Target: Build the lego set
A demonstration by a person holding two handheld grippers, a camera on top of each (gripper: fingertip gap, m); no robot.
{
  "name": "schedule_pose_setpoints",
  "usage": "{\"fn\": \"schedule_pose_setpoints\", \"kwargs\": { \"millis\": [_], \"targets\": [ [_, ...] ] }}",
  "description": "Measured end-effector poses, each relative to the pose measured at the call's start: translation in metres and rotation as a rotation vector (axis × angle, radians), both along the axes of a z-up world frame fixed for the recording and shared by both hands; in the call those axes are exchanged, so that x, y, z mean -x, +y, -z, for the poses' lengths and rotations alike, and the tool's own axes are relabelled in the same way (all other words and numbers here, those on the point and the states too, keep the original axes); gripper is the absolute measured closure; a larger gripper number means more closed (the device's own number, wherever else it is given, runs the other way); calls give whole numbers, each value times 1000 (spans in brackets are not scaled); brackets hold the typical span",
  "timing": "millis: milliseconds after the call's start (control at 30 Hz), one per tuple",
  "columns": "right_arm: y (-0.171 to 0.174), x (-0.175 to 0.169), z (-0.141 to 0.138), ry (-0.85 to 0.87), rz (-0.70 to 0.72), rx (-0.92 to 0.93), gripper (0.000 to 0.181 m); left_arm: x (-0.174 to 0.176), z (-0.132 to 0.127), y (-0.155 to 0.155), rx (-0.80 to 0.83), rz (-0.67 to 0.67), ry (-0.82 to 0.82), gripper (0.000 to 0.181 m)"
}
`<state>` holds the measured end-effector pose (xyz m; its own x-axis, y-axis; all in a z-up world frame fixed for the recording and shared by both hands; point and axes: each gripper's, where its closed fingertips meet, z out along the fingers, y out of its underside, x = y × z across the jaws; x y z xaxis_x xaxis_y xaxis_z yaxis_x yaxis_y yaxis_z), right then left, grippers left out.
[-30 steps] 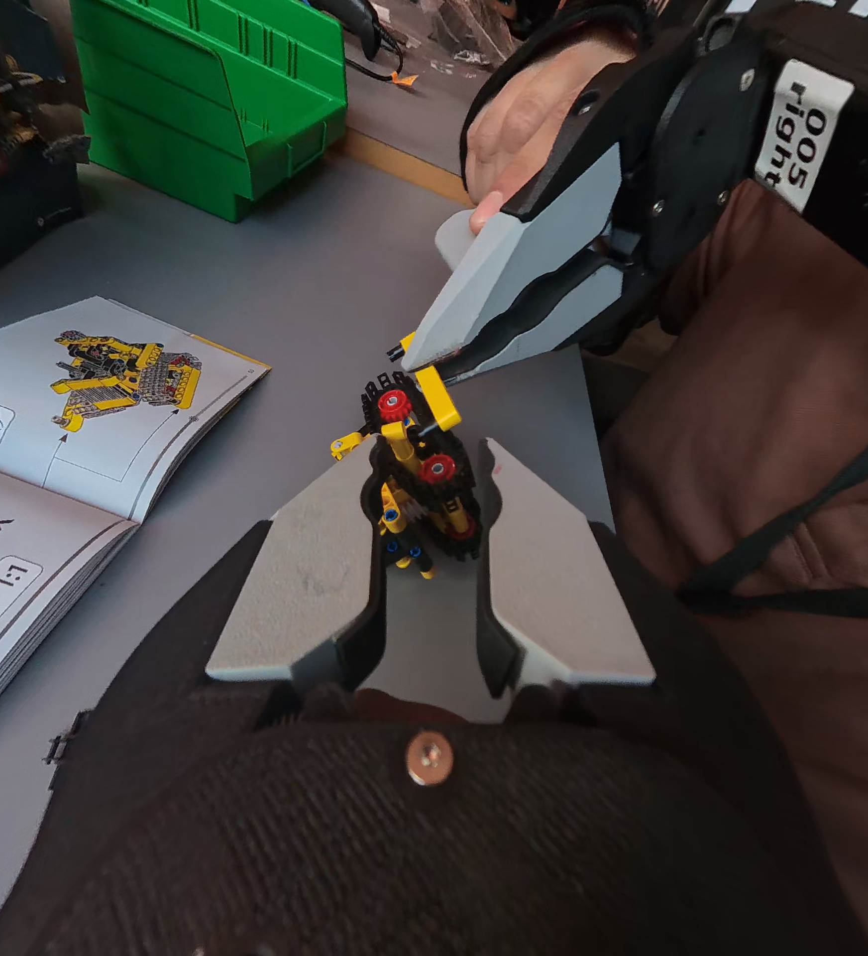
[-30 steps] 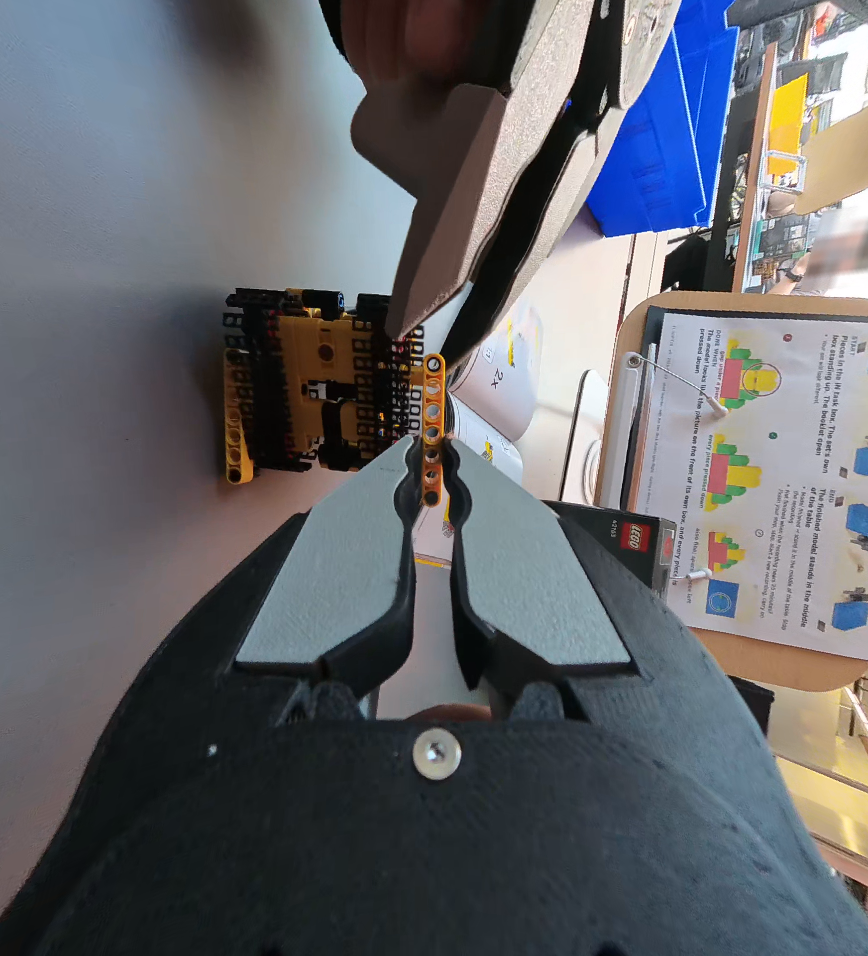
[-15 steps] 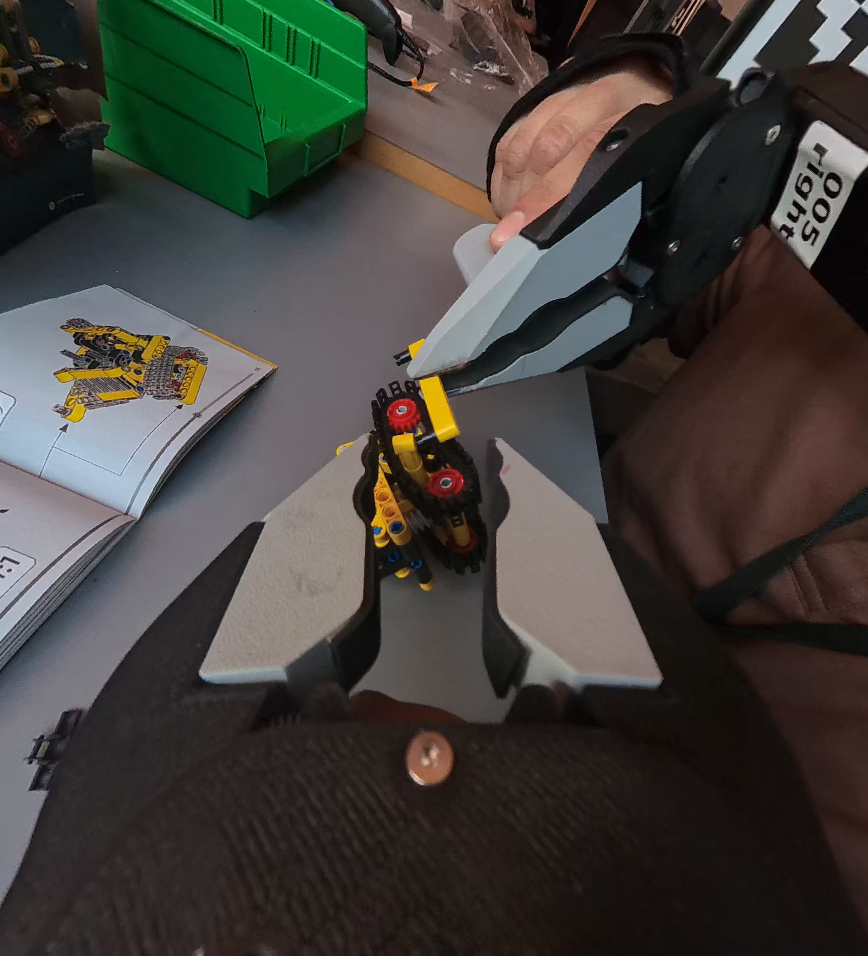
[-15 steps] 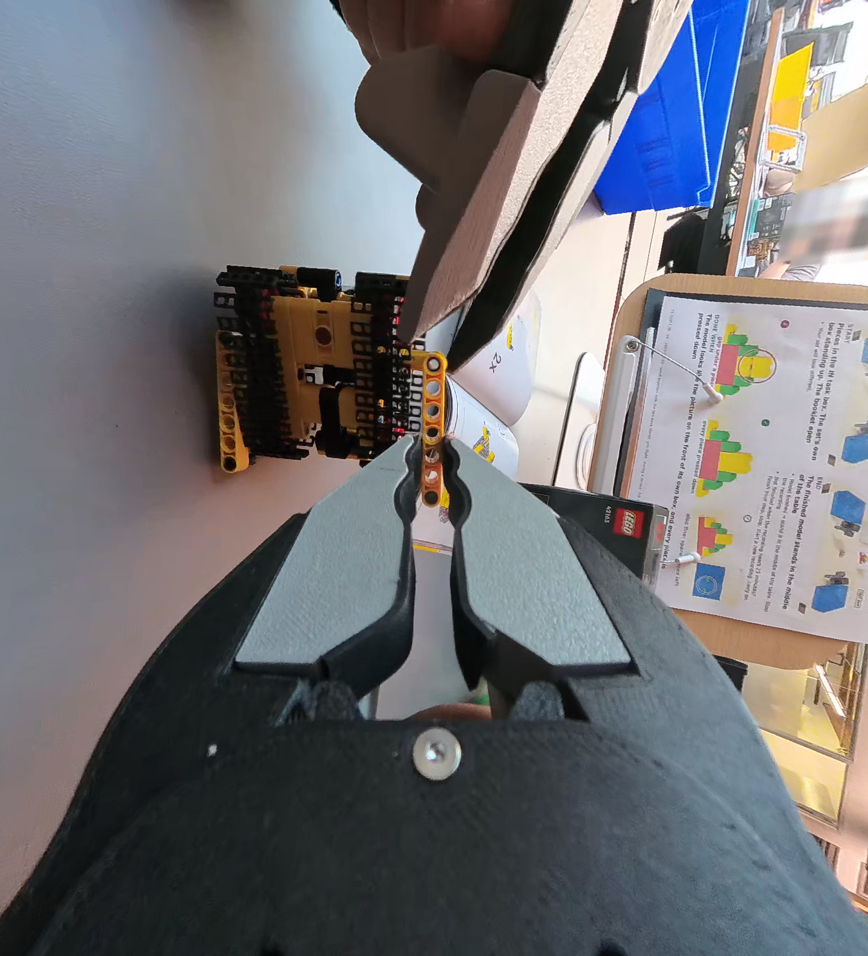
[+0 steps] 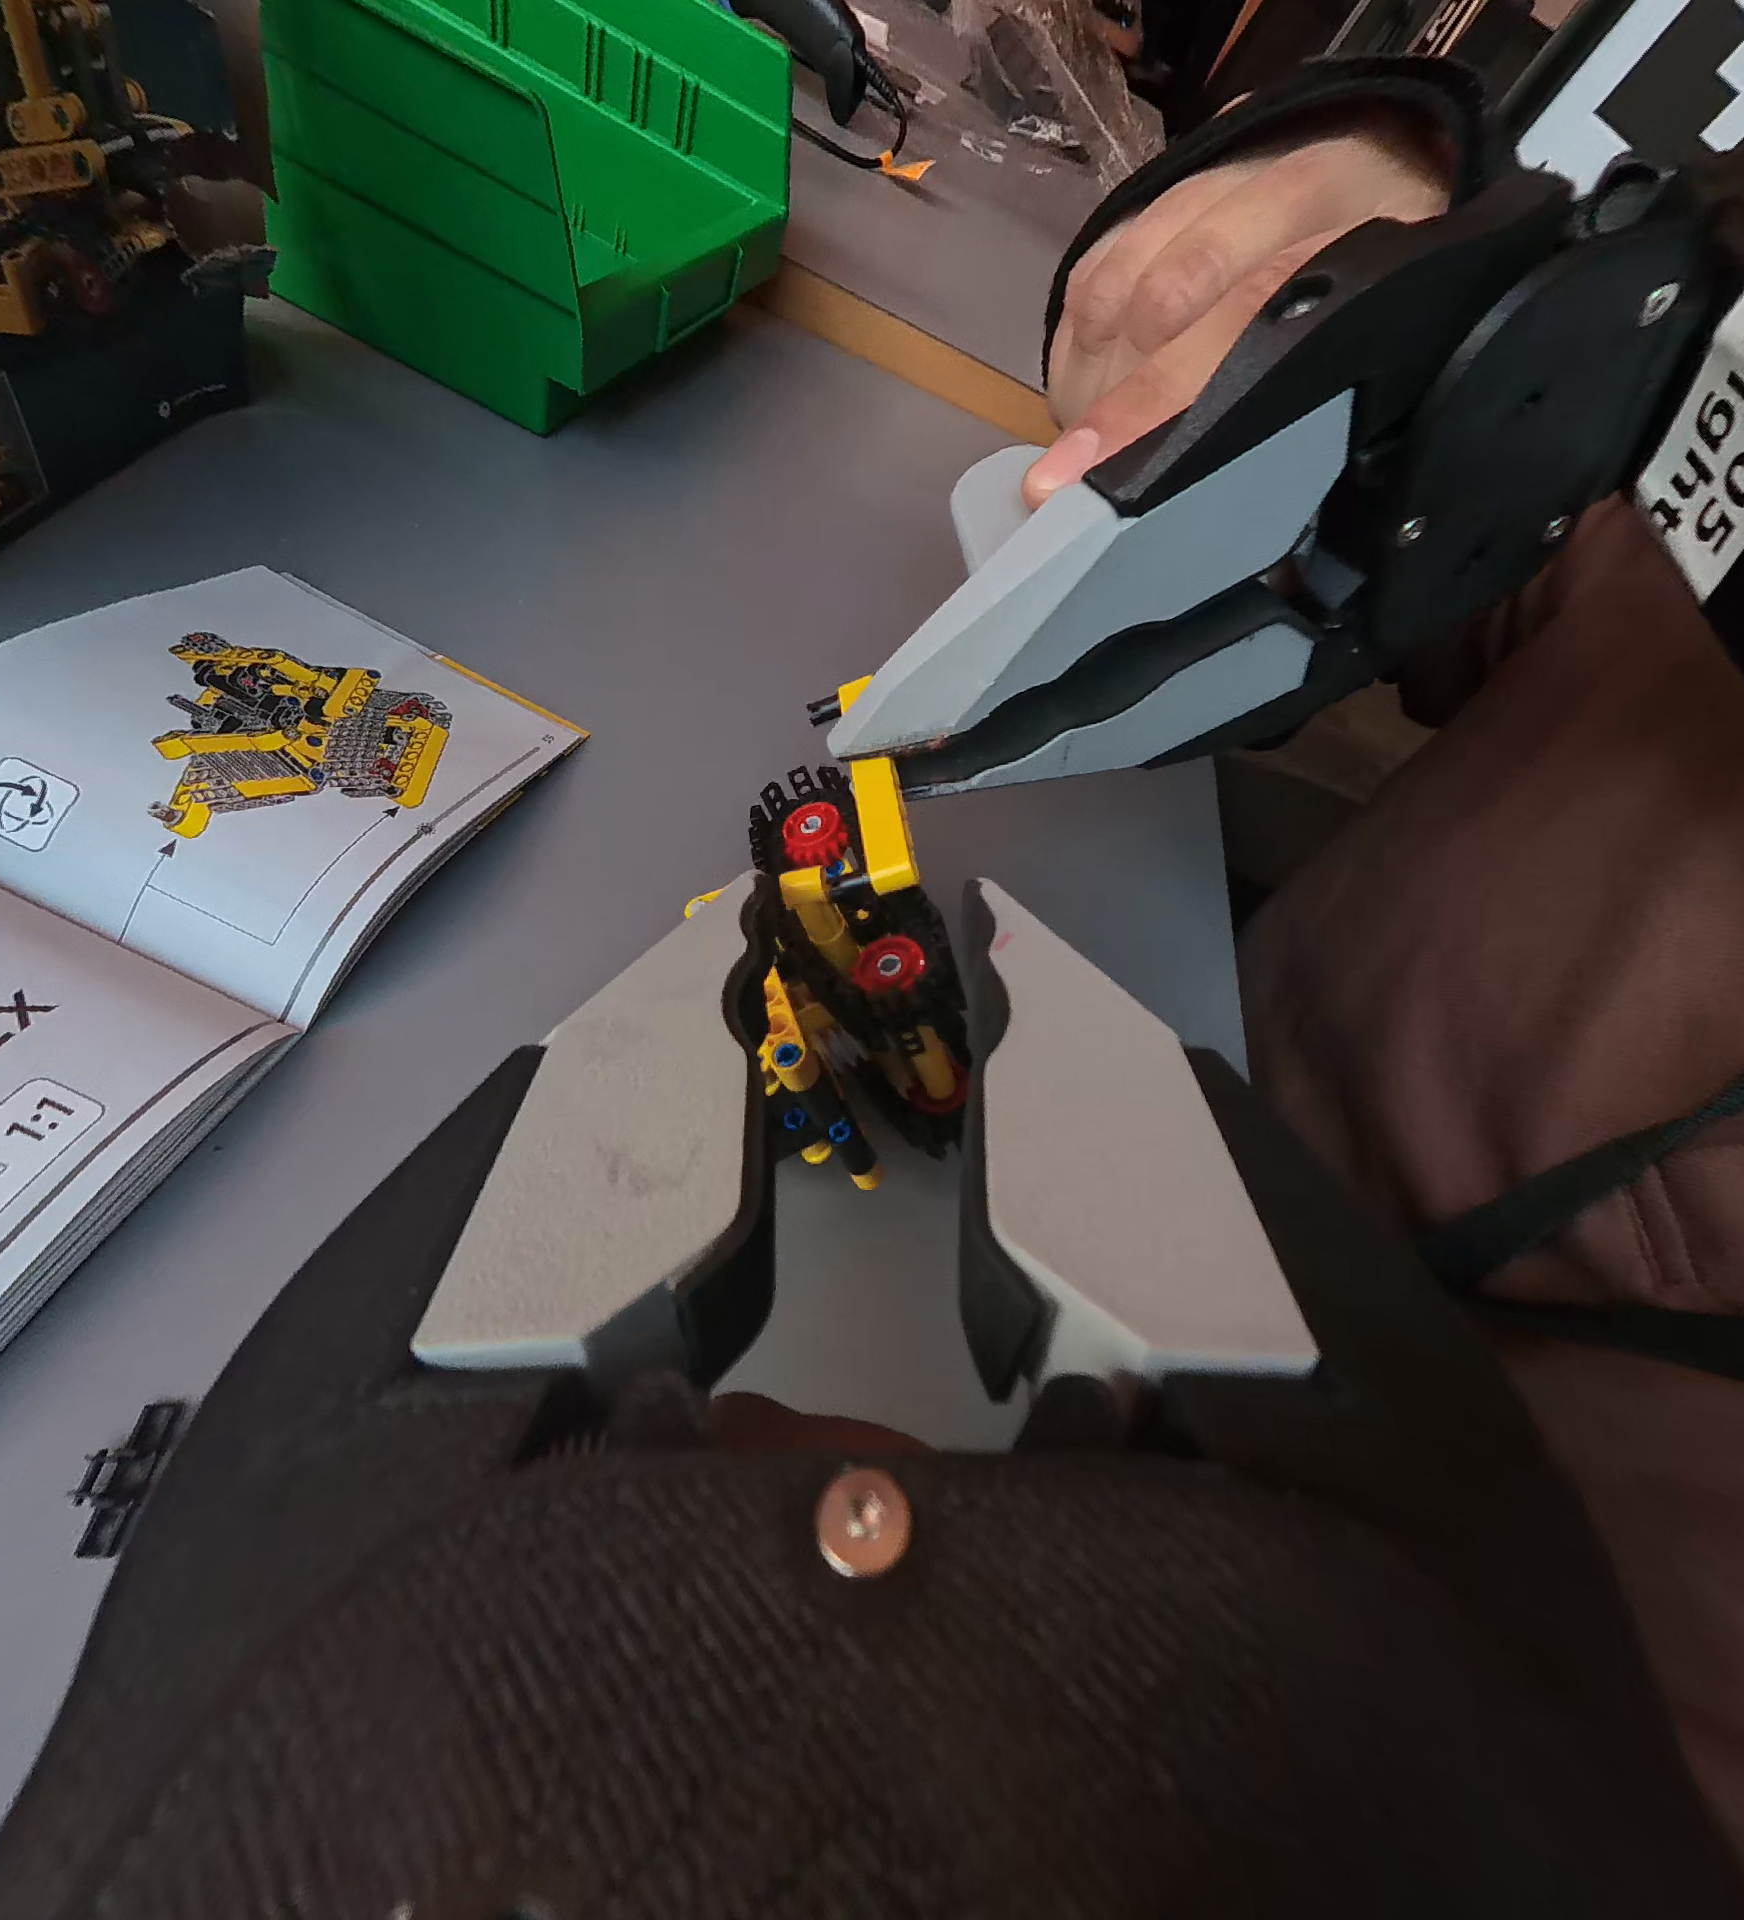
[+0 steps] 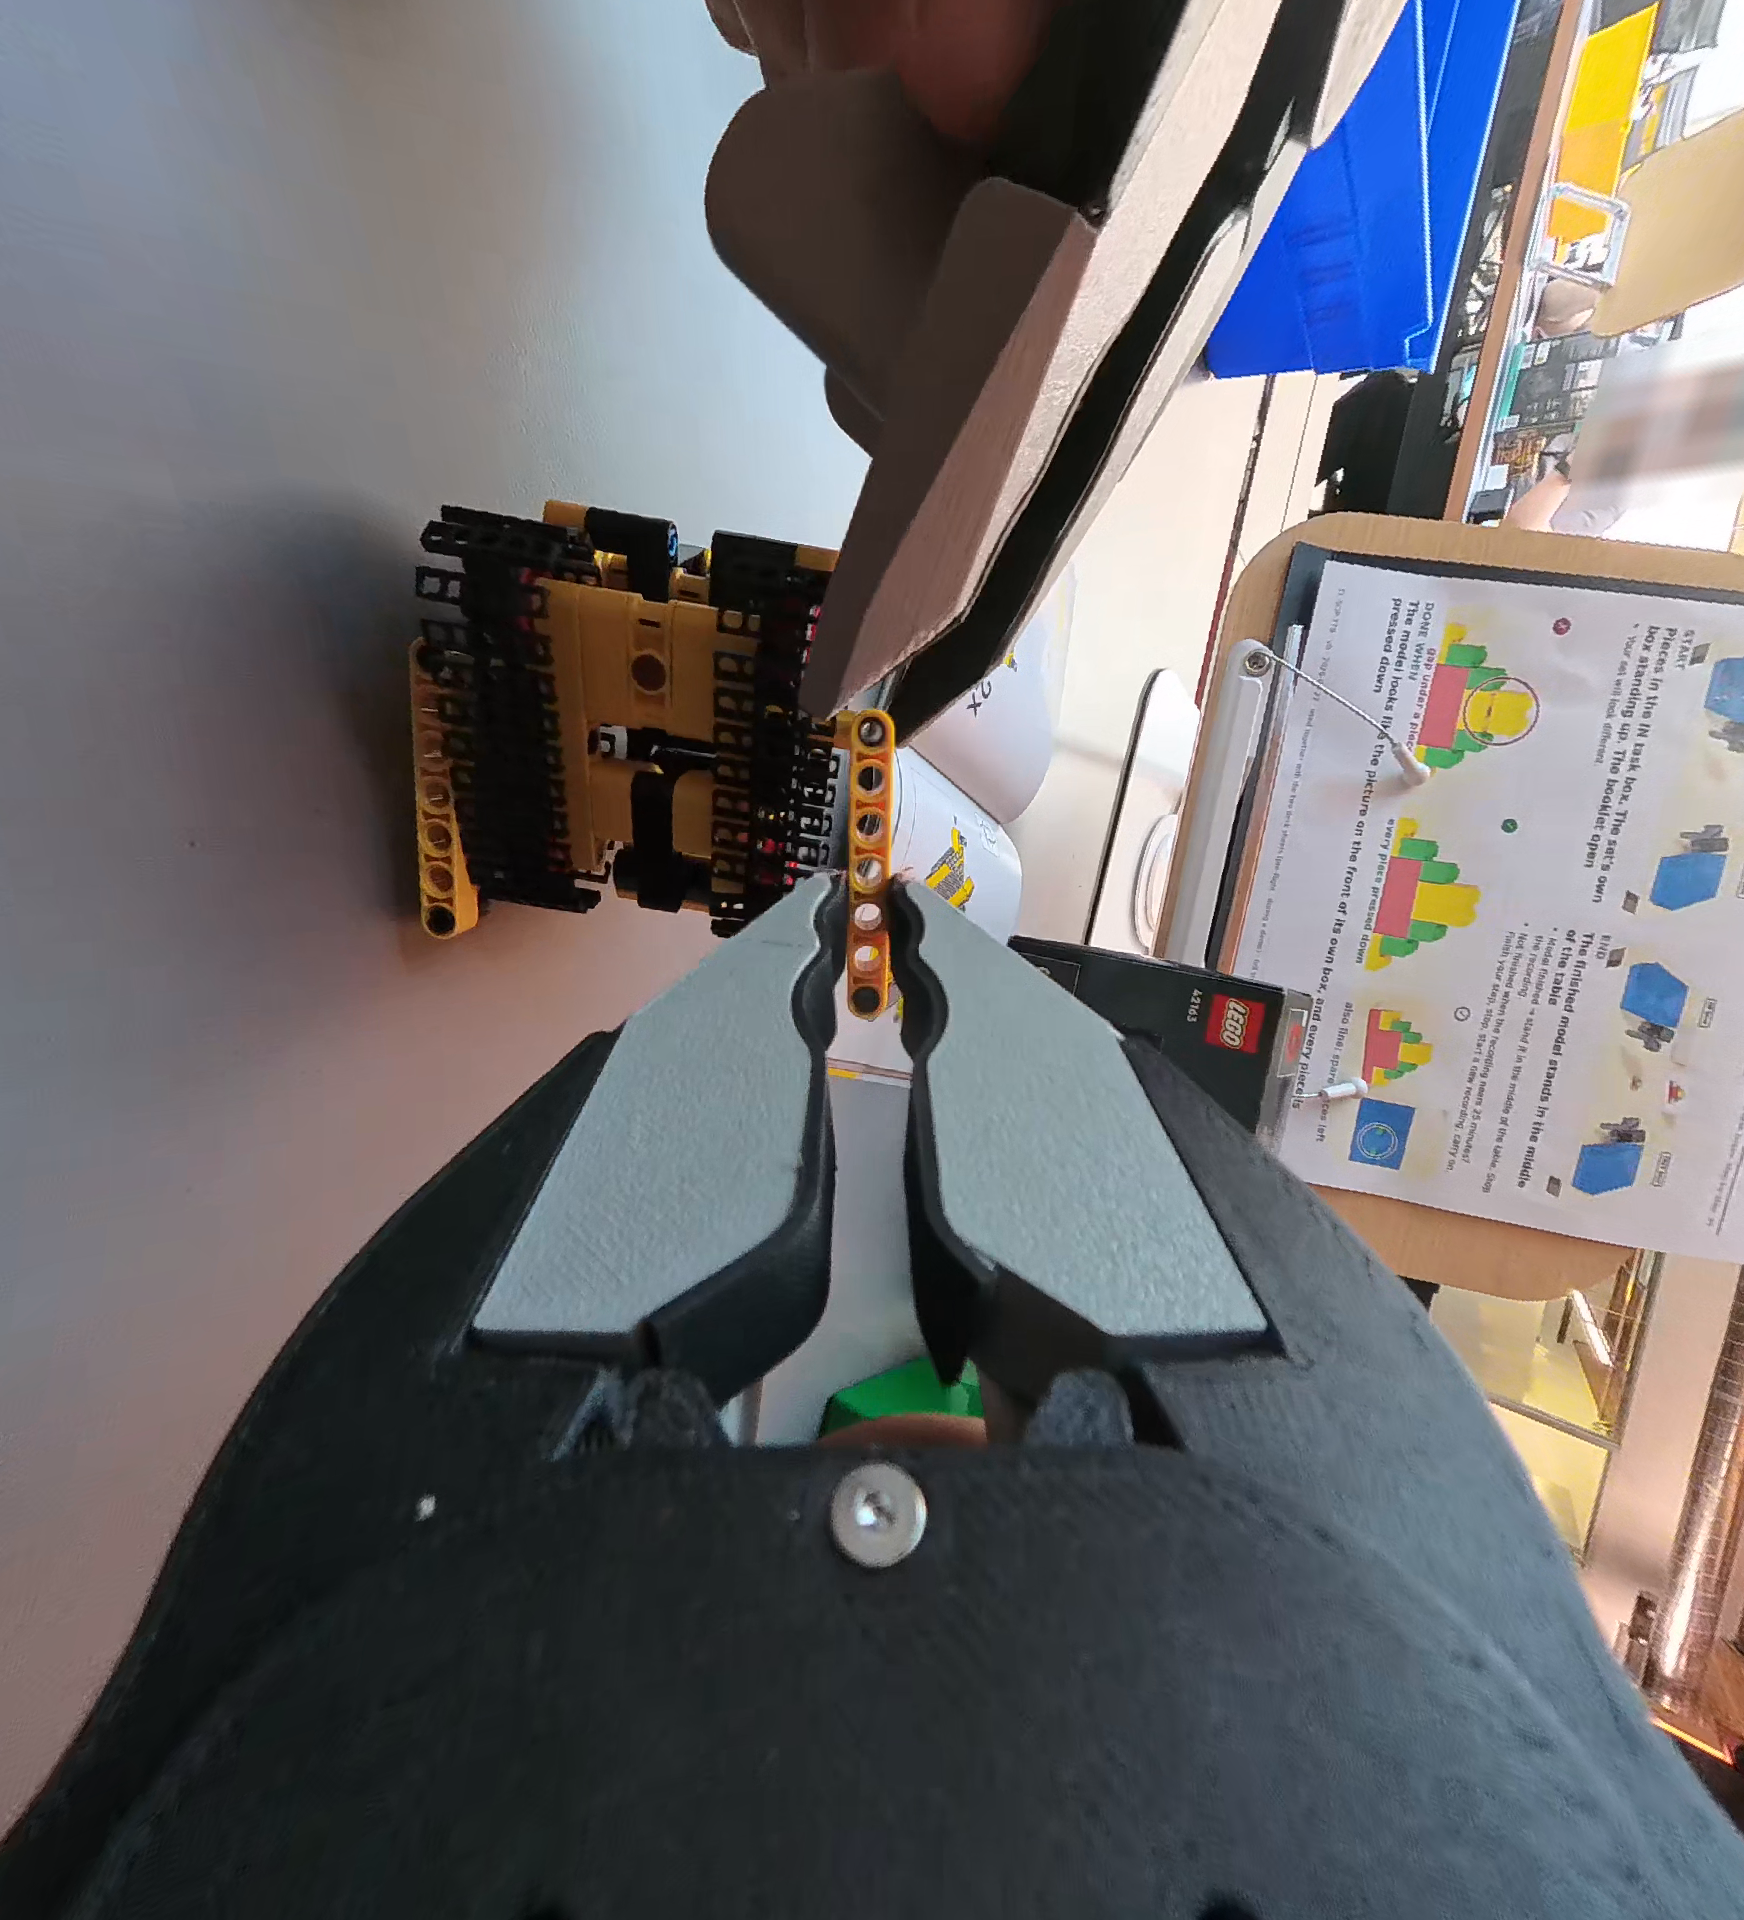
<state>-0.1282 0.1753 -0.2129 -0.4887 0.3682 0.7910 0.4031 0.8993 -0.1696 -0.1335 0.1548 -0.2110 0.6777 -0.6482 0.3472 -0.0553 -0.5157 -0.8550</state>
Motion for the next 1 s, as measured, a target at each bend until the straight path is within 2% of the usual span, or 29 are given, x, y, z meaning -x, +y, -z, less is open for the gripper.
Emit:
{"fn": "schedule_pose_setpoints", "kwargs": {
  "millis": [600,867,1000],
  "targets": [
    [4,0,0,-1,60,-94,177,1,1,7,4,-45,4,156],
    [4,0,1,-8,82,-107,177,0,-1,6,24,-39,-47,154],
    [4,-1,1,-11,91,-105,177,1,-1,9,24,-52,-58,159]
  ]
}}
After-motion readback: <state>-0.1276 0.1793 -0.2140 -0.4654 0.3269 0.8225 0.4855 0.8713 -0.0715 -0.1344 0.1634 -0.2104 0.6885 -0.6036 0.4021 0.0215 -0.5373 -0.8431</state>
